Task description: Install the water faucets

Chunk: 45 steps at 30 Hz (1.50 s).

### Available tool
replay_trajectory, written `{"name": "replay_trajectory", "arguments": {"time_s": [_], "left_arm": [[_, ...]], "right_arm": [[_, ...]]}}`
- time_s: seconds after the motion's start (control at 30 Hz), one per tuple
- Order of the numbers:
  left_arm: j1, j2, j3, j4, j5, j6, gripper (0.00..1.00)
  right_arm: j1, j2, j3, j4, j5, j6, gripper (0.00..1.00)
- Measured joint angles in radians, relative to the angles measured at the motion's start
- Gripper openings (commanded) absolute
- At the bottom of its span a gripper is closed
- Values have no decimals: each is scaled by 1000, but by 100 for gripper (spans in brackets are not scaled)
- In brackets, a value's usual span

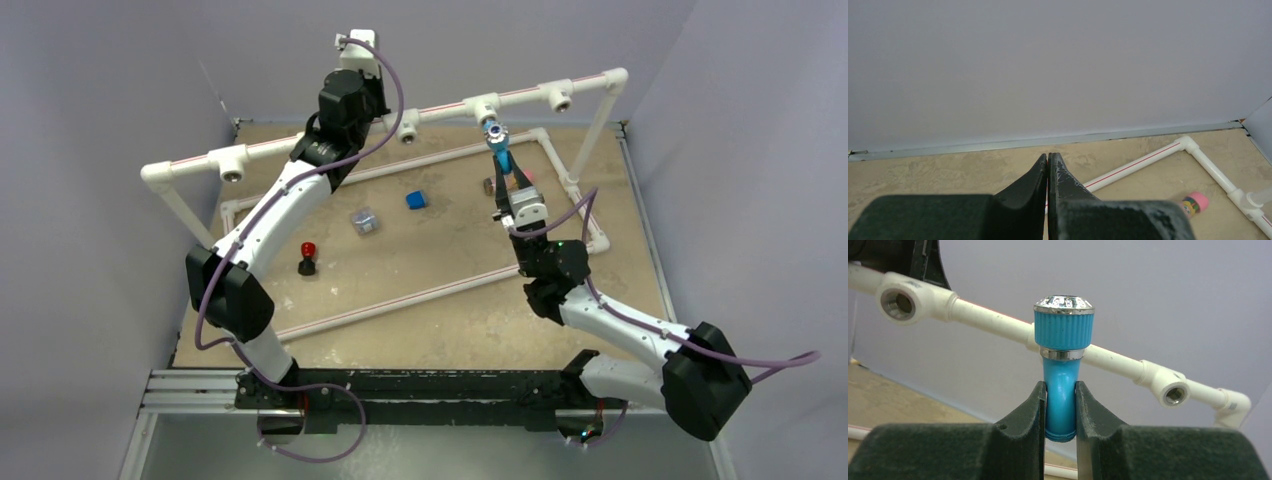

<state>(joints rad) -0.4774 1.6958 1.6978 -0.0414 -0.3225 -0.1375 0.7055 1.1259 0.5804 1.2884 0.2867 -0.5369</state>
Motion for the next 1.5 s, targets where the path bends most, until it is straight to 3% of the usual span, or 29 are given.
{"name": "replay_trajectory", "arguments": {"time_s": [0.27,0.7,1.5], "left_arm": [[6,0,-1,5,1,0,0],[10,0,-9,26,3,-1,0],[14,0,-9,32,3,-1,0]], "right_arm": [[-12,-1,9,-59,-81,-212,0],[-61,-34,28,-175,-185,-335,0],[-77,11,38,-68,-91,93,0]]}}
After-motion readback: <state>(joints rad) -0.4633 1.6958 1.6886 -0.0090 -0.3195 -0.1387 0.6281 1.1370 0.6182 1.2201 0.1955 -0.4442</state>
